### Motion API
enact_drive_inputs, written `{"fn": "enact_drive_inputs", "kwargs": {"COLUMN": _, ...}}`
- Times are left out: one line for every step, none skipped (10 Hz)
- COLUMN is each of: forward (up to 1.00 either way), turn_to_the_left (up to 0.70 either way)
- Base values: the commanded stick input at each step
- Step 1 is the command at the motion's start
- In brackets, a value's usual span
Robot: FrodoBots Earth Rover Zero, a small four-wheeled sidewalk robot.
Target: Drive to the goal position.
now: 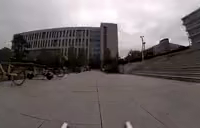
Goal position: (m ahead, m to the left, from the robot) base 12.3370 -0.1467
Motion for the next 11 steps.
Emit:
{"fn": "enact_drive_inputs", "kwargs": {"forward": 0.70, "turn_to_the_left": 0.00}}
{"fn": "enact_drive_inputs", "kwargs": {"forward": 0.70, "turn_to_the_left": 0.00}}
{"fn": "enact_drive_inputs", "kwargs": {"forward": 0.70, "turn_to_the_left": 0.00}}
{"fn": "enact_drive_inputs", "kwargs": {"forward": 0.70, "turn_to_the_left": 0.00}}
{"fn": "enact_drive_inputs", "kwargs": {"forward": 0.70, "turn_to_the_left": 0.00}}
{"fn": "enact_drive_inputs", "kwargs": {"forward": 0.70, "turn_to_the_left": 0.00}}
{"fn": "enact_drive_inputs", "kwargs": {"forward": 0.70, "turn_to_the_left": 0.00}}
{"fn": "enact_drive_inputs", "kwargs": {"forward": 0.70, "turn_to_the_left": 0.00}}
{"fn": "enact_drive_inputs", "kwargs": {"forward": 0.70, "turn_to_the_left": 0.00}}
{"fn": "enact_drive_inputs", "kwargs": {"forward": 0.70, "turn_to_the_left": 0.00}}
{"fn": "enact_drive_inputs", "kwargs": {"forward": 0.70, "turn_to_the_left": 0.00}}
